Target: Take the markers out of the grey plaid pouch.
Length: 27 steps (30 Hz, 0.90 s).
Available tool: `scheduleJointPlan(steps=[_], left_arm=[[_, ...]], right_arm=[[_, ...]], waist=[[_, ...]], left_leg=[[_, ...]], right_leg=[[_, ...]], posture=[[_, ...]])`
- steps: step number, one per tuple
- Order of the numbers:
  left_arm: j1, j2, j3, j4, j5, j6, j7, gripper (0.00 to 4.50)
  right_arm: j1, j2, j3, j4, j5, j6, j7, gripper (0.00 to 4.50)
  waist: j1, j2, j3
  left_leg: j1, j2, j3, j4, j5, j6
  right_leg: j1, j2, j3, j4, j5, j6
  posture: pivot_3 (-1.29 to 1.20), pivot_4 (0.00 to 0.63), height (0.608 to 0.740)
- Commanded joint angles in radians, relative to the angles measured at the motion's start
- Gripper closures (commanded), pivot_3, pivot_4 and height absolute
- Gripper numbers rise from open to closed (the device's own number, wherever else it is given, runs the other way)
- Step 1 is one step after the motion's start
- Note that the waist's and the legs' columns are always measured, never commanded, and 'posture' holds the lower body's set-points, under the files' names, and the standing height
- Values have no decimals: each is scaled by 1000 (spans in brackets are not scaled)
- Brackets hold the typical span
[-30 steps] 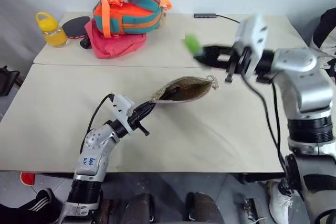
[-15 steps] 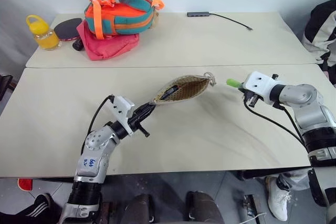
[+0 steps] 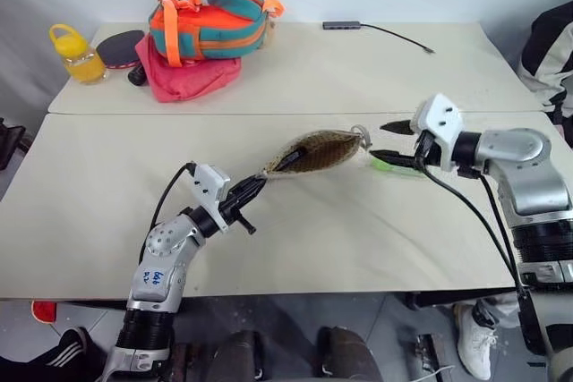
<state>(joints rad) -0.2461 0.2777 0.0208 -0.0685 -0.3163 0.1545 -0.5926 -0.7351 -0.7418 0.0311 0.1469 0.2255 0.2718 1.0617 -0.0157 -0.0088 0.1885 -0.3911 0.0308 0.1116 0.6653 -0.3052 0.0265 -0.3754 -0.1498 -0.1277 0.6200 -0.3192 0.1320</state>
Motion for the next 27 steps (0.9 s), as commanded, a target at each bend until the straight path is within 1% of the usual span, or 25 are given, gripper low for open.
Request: scheduleJointPlan(steps=[1, 3, 6, 7, 8, 11, 14, 16, 19, 21, 24, 26, 27], left_arm=[[-11, -7, -3, -35, -19, -2, -6, 4500], [-13, -10, -1, -37, -23, 5, -5, 4500], [-24, -14, 0, -44, -30, 37, 5, 4500], [-29, -15, -1, -49, -34, 51, 10, 4500], [-33, -18, -1, -57, -44, 68, 12, 4500], [-40, -19, -6, -69, -49, 92, 14, 4500], [-34, -15, -26, -92, -44, 105, 1, 4500], [-26, -12, -36, -108, -52, 124, -9, 4500], [-20, -3, -48, -125, -62, 150, -27, 4500], [-11, 3, -59, -157, -90, 197, -46, 4500], [-5, 3, -48, -216, -199, 317, -68, 4500], [0, 7, -24, -228, -287, 401, -87, 4500], [4, 9, -16, -228, -306, 418, -91, 4500]], right_arm=[[-65, 41, -46, -139, 98, 86, -29, 1749], [-68, 63, -26, -200, 115, 113, -32, 1749], [-26, 63, 68, -250, 42, 60, -17, 1749], [-16, 76, 79, -255, 48, 79, -24, 1749], [-17, 96, 91, -239, 40, 82, -41, 1918], [-20, 130, 123, -210, 5, 74, -69, 2656], [-18, 152, 171, -176, -60, 36, -91, 3772], [-18, 144, 214, -135, -141, -37, -102, 4466], [-28, 140, 252, -92, -220, -120, -113, 4466], [-41, 123, 281, -80, -268, -170, -91, 4466], [-93, 55, 286, -117, -251, -174, 51, 4466], [-141, 42, 229, -205, -54, 96, 162, 4466], [-167, 36, 216, -220, -13, 144, 198, 4466]], waist=[[-1, 0, 0], [3, 0, 0], [17, 0, 0], [19, 0, 0], [19, 0, 0], [15, 0, 0], [14, 0, 0], [13, 0, 0], [13, 0, 0], [12, 0, 0], [13, 0, 0], [13, 0, 0], [13, 0, 0]], left_leg=[[0, 0, 0, 0, 0, 0], [0, 0, 0, 0, 0, 0], [0, 0, -2, 0, -1, -1], [0, 0, -2, 0, -1, 0], [-1, -1, -2, 0, -1, 0], [-1, -1, -1, 1, -1, 0], [-1, -1, -1, 1, -1, 0], [-1, -1, -1, 1, -1, 0], [-1, -1, -1, 1, -1, 0], [-1, -1, -1, 1, -1, 0], [-1, -1, -1, 1, -1, 0], [-1, -1, -1, 1, -1, 0], [-1, 0, -2, 1, 0, 0]], right_leg=[[0, 0, 0, 0, 0, 0], [0, 0, -1, 1, 0, 0], [0, 0, -1, 1, 0, 0], [0, 0, -2, 1, 0, 0], [0, 0, -2, 1, 0, 0], [0, -1, -1, 0, 0, 0], [0, 0, -2, 1, 0, 0], [0, 0, -1, 1, 0, 0], [0, 0, -1, 1, 0, 0], [0, 0, -1, 1, 0, 0], [-1, 0, -1, 0, 0, 0], [0, 0, -1, 0, 0, 0], [0, 0, -1, 1, 0, 0]], posture=[[0, 150, 740], [0, 150, 740], [0, 150, 740], [0, 150, 740], [0, 150, 740], [0, 150, 740], [0, 150, 740], [0, 150, 740], [0, 150, 740], [0, 150, 740], [0, 150, 740], [0, 150, 740], [0, 150, 740]])
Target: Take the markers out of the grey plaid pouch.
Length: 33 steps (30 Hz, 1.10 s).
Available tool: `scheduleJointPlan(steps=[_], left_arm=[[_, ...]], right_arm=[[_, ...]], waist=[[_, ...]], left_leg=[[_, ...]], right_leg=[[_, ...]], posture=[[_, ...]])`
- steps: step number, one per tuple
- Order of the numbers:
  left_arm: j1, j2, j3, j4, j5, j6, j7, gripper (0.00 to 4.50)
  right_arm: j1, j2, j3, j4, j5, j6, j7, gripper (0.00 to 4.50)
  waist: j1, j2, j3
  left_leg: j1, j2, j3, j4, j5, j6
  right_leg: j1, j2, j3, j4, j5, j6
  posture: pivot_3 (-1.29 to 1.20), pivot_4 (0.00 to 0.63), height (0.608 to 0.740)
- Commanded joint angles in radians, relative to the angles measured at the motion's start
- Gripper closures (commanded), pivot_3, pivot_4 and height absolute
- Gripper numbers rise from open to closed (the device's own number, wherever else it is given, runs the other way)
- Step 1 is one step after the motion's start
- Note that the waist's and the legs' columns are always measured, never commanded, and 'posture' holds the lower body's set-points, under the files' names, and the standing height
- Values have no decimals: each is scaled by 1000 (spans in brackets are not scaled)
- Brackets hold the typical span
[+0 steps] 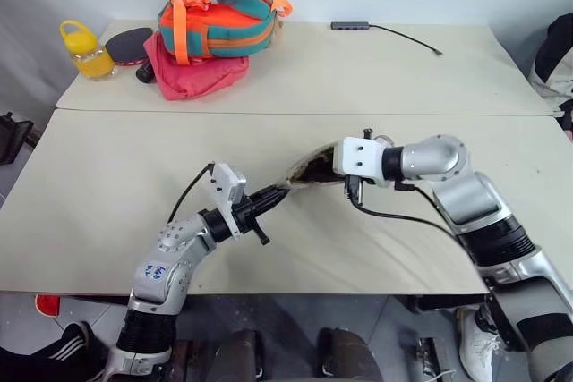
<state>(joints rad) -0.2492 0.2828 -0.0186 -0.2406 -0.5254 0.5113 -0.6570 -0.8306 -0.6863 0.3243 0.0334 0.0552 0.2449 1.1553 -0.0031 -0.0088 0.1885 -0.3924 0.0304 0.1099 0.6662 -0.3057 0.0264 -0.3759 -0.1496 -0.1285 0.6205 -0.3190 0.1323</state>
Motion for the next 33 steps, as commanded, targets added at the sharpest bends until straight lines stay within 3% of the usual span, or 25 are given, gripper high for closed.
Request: scheduleJointPlan(steps=[1, 3, 6, 12, 15, 24, 27, 33], left_arm=[[11, -1, 34, -53, -124, 86, -21, 4500], [17, -4, 44, -49, -149, 116, -13, 4500], [15, -31, 95, -33, -244, 176, 12, 4500], [35, -25, 73, 65, -128, 89, 14, 4500], [36, -23, 66, 85, -105, 65, 9, 4500], [-23, -42, 108, 161, -201, 141, -7, 4500], [-52, -47, 130, 200, -239, 177, -14, 4500], [-72, -34, 119, 230, -242, 213, -42, 4500]], right_arm=[[-98, -31, -77, -105, 157, 192, 122, 4466], [-113, -79, -42, -124, 129, 200, 173, 4466], [-142, -65, -16, -112, 105, 193, 168, 4466], [-66, -57, 151, -43, -112, 58, 116, 4466], [-87, -3, 146, 51, -178, -43, 13, 4466], [-154, 75, 120, 100, -161, -61, 46, 4466], [-160, 97, 122, 123, -156, -46, 63, 3983], [-158, 126, 157, 183, -236, -107, 37, 1979]], waist=[[-1, 0, 0], [-1, 0, 0], [0, 0, 0], [1, -1, 0], [-1, 0, 0], [-1, 0, 0], [0, 0, 0], [-2, 0, 0]], left_leg=[[0, 0, -1, 0, 0, 0], [1, 1, -2, 0, 0, 0], [1, 0, -2, 0, 0, 0], [1, -1, -1, 0, 0, 0], [1, -1, 1, 0, 0, 0], [2, 0, 1, 1, 1, -1], [2, 0, 1, 1, 1, -1], [1, 0, 0, 0, 1, -1]], right_leg=[[0, 0, -1, 0, 0, 0], [1, 0, -1, 1, 0, 0], [2, 0, -2, 0, 0, 0], [1, 0, -1, 0, 0, 0], [1, 0, 0, -1, 0, 0], [1, 0, 1, 1, 0, 0], [1, 0, 1, 1, 0, 0], [1, 0, 0, 1, 0, 0]], posture=[[0, 150, 740], [0, 150, 740], [0, 150, 740], [0, 150, 740], [0, 150, 740], [0, 150, 740], [0, 150, 740], [0, 150, 740]])
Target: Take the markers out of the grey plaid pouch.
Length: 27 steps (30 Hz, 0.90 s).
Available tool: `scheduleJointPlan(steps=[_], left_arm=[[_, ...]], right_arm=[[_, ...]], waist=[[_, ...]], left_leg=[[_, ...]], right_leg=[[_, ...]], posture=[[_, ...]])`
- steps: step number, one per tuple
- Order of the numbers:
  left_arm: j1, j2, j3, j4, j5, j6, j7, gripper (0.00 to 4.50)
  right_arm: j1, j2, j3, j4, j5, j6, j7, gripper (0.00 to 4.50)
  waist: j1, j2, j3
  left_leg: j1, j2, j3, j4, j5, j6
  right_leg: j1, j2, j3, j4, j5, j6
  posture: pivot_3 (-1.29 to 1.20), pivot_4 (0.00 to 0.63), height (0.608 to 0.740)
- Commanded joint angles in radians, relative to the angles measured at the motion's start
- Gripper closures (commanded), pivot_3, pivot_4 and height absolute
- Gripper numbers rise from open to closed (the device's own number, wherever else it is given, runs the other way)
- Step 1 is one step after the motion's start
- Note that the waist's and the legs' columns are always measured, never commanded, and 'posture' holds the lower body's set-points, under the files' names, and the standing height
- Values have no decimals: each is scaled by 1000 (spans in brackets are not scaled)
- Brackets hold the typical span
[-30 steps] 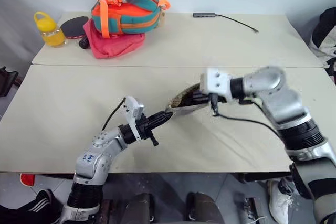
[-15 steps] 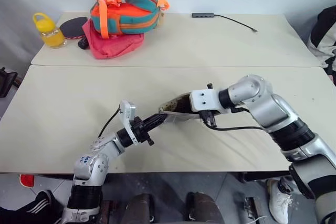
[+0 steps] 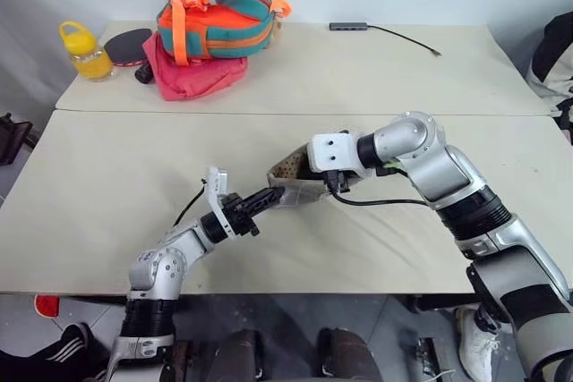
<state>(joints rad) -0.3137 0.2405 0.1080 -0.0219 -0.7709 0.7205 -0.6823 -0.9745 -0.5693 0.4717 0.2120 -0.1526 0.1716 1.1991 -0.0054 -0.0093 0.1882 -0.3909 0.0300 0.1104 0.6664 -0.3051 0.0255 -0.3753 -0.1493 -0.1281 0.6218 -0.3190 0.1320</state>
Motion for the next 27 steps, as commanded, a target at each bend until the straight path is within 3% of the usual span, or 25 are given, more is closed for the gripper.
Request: scheduleJointPlan(steps=[1, 17, 24, 27], left_arm=[[-8, 10, -11, 14, 9, 1, -22, 4500], [-1, 1, -35, 21, 61, -49, -29, 4500], [18, -4, -39, -5, 73, -60, -18, 4500], [21, -6, -45, -10, 82, -72, -14, 4500]], right_arm=[[-8, 11, 15, 15, -39, -46, -6, 1682], [17, 73, 57, 215, -132, -151, -31, 1682], [31, 29, 8, 133, -108, -149, -10, 3869], [41, -5, -30, 38, -73, -108, 23, 3973]], waist=[[0, 0, 0], [-11, -1, -1], [-21, -1, -1], [-20, -1, -1]], left_leg=[[0, 0, 0, 0, 0, 0], [2, 0, 1, 0, 0, 0], [2, 0, 0, 0, 1, 0], [2, 0, 0, 0, 1, 0]], right_leg=[[0, 0, 0, 0, 0, 0], [1, 0, 1, 1, 0, 0], [2, 0, 1, 1, 0, 0], [1, 0, 1, 2, 0, 0]], posture=[[0, 150, 740], [0, 150, 740], [0, 150, 740], [0, 150, 740]])
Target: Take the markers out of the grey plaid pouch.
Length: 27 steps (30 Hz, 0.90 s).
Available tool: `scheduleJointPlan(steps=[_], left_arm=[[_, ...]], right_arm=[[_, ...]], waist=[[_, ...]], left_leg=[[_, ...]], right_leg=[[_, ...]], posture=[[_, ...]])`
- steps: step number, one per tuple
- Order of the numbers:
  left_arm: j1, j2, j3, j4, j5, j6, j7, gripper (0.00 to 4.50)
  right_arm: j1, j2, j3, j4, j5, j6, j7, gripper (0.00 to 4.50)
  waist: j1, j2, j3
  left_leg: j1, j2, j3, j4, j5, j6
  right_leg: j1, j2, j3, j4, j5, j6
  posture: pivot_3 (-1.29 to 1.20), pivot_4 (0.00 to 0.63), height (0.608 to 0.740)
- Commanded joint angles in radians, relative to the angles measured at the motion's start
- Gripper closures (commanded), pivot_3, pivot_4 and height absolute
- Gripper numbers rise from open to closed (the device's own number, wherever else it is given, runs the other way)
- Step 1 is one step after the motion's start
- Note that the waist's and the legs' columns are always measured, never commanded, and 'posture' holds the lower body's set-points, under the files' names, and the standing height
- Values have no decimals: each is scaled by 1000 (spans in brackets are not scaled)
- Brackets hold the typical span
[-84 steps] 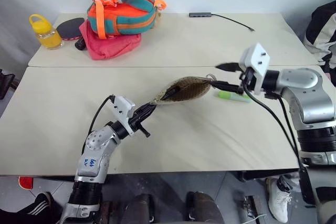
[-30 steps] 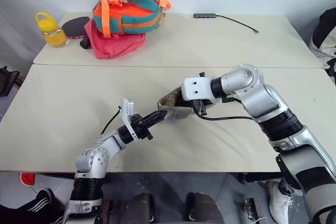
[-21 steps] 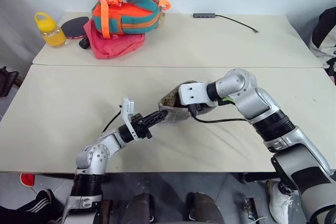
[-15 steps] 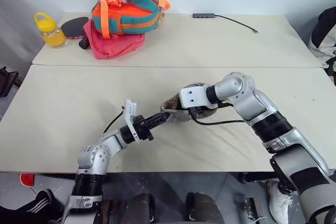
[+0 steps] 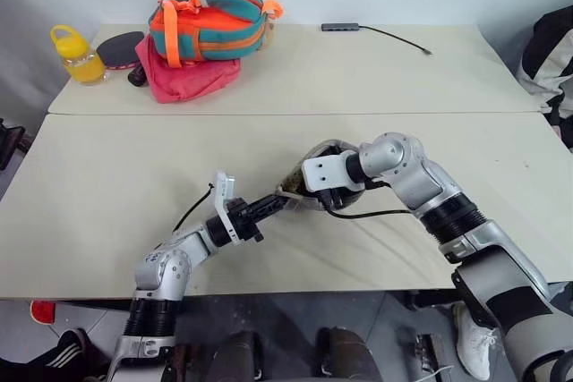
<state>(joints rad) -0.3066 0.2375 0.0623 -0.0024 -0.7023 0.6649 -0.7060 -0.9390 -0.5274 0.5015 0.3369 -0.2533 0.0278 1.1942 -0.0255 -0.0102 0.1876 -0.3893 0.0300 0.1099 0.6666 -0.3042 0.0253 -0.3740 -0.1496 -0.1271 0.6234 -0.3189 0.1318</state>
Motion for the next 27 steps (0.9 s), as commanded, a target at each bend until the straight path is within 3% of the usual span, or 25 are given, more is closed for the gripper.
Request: scheduleJointPlan(steps=[1, 8, 15, 21, 27], left_arm=[[14, -5, 0, -30, 15, -22, 11, 4500], [-3, -9, -3, -25, 58, -84, 35, 4500], [-29, -14, 4, -7, 106, -169, 50, 4500], [-33, 87, -16, -98, 254, -282, 75, 4500], [-22, 174, 68, -100, 346, -414, 132, 4500]], right_arm=[[11, -62, -70, -118, 40, 50, 41, 3973], [67, -163, -163, -326, 145, 161, 115, 3973], [73, -177, -232, -386, 225, 223, 108, 3973], [17, -111, -363, -434, 436, 362, 78, 3973], [36, -138, -429, -487, 556, 478, 61, 3973]], waist=[[1, 0, 0], [2, 0, 0], [1, 0, 0], [-1, 0, 0], [1, 0, 0]], left_leg=[[0, 0, 0, 0, 0, 0], [-2, 0, -1, -1, 0, 0], [-2, 0, -1, -1, 0, 0], [-2, 0, 0, -2, 0, 0], [-2, 0, -2, -2, -1, 0]], right_leg=[[0, 0, 0, 0, 0, 0], [-1, 0, -2, -2, 0, 0], [-1, 0, -2, -3, 0, 0], [-2, 0, -1, -2, 0, 0], [-2, 0, -3, -3, 0, 0]], posture=[[0, 150, 740], [0, 150, 740], [0, 150, 740], [0, 150, 740], [0, 150, 740]])
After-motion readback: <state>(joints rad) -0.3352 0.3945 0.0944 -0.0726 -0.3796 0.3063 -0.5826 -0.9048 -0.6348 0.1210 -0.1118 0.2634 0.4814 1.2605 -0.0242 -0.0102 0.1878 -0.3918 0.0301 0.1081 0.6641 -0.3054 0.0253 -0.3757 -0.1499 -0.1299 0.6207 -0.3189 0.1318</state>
